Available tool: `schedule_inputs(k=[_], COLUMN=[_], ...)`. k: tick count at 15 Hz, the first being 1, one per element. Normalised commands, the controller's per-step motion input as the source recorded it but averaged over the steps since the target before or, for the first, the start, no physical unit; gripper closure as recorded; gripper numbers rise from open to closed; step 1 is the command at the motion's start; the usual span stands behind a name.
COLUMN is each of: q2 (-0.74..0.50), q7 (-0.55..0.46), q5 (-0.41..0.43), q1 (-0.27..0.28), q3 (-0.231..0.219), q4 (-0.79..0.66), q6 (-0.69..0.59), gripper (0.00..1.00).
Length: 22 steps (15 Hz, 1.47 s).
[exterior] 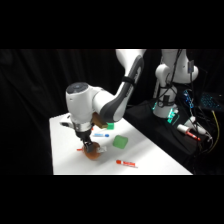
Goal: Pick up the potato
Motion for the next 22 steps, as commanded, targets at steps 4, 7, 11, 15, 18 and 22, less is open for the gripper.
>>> schedule_inputs(k=[4, 7, 11, 15, 18, 22], q2=[0.25, 0.16, 0.03, -0.29, -0.53, -0.54], q7=[0.06, 0.01, -0.07, -0.20, -0.14, -0.14], q5=[0.017, 0.080, 0.120, 0.105, 0.017, 0.020], q1=[-0.021, -0.050, -0.076, -0.094, -0.043, -0.061], q3=[-0.033, 0.015, 0.065, 0.101, 0.054, 0.076], q4=[0.22, 0.19, 0.13, -0.08, -0.17, -0.10], q6=[-0.09, -0.13, -0.30, -0.49, -0.43, -0.42], gripper=[0.00, 0.27, 0.61, 0.92, 1.00, 0.99])
